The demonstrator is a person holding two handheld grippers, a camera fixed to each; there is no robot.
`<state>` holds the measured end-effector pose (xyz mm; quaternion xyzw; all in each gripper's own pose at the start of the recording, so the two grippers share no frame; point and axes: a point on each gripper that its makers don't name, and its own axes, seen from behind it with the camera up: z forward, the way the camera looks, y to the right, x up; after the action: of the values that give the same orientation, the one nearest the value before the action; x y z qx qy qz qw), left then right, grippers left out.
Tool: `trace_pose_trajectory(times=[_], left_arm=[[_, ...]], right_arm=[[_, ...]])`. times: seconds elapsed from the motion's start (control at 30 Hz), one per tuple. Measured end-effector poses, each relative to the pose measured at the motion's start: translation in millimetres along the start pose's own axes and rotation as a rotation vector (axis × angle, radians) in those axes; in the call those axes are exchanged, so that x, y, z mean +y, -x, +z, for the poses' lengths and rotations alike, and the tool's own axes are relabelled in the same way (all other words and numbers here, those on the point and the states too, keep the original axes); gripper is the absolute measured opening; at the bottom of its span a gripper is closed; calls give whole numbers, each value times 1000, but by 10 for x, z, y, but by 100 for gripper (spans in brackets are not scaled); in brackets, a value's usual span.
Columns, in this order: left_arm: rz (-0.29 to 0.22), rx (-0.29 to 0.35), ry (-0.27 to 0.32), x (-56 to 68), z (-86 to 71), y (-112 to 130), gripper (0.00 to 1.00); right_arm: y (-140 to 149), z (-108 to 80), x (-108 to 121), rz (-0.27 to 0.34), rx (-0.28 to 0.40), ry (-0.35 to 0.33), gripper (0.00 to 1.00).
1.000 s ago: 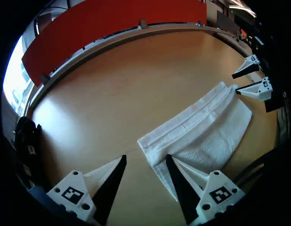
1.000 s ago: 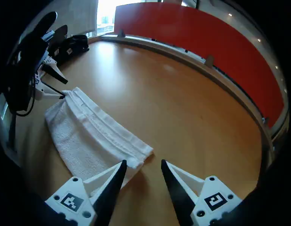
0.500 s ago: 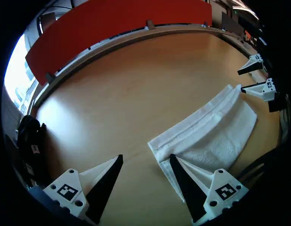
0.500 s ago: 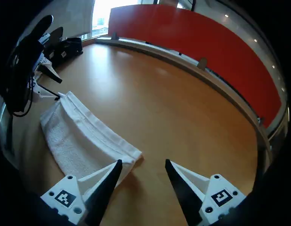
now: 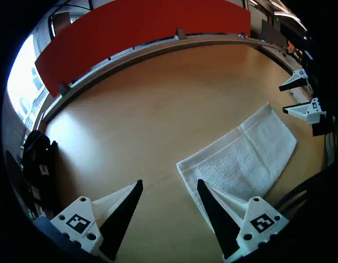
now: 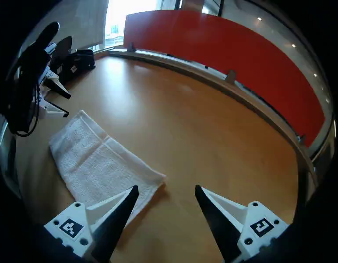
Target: Fold towel
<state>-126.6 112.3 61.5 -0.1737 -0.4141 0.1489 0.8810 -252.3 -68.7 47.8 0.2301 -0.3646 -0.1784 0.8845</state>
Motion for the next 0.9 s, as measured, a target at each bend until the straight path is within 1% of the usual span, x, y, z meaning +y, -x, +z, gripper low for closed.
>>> trace_pose_trajectory(times=[0.2,0.53,0.7,0.9], left_arm=[[-26,2,8,49,-116,115,92],[-63,-10,21,226,-303,395,92],[-82,-15,26,303,-370,513,92],[-102,-16,20,340,-420,602,92]], right_arm=[[66,-120,-106,11,6,-7,100],[234,-347,-275,22,7,-11,100],[284,-433,-323,32,11,-8,100],[325,-493,-374,40,15,-10,100]])
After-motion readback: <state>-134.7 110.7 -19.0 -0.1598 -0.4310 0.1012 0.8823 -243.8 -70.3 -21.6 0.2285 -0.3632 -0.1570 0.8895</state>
